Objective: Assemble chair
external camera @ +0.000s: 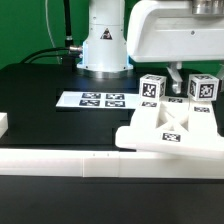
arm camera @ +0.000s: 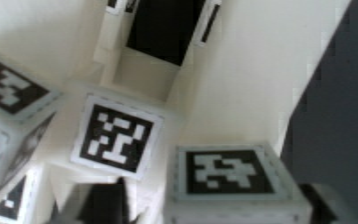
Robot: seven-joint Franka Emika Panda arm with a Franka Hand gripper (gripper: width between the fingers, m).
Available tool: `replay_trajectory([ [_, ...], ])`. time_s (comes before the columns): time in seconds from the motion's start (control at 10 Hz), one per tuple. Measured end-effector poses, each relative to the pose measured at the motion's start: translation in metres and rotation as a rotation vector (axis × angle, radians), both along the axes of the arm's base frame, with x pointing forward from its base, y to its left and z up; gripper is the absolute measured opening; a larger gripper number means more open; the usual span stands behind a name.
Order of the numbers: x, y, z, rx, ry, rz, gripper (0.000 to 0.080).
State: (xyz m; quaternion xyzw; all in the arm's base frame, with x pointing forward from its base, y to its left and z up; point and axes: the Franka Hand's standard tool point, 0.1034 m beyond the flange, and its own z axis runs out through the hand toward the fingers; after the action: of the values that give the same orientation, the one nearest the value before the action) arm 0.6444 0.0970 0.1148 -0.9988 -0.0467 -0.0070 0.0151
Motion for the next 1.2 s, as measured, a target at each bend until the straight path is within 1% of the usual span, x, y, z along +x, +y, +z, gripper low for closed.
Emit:
replay_trajectory([
  [0.1, 0.0000, -0.0005, -0.0001, 0.000, 0.000, -0.003, 0.0266],
  [0.4, -0.0001, -0.0001, -0.0002, 0.003, 0.003, -0.091, 0.0266],
  [1.0, -0.0003, 0.0012, -0.0005, 0.010, 0.018, -0.520, 0.0268],
  [1.1, -0.0008, 0.0026, -0.0011, 0.019, 0.025, -0.651, 0.0268],
  [1.2, -0.0009, 0.0040, -0.0013, 0.038, 0.032, -0.760, 0.0268],
])
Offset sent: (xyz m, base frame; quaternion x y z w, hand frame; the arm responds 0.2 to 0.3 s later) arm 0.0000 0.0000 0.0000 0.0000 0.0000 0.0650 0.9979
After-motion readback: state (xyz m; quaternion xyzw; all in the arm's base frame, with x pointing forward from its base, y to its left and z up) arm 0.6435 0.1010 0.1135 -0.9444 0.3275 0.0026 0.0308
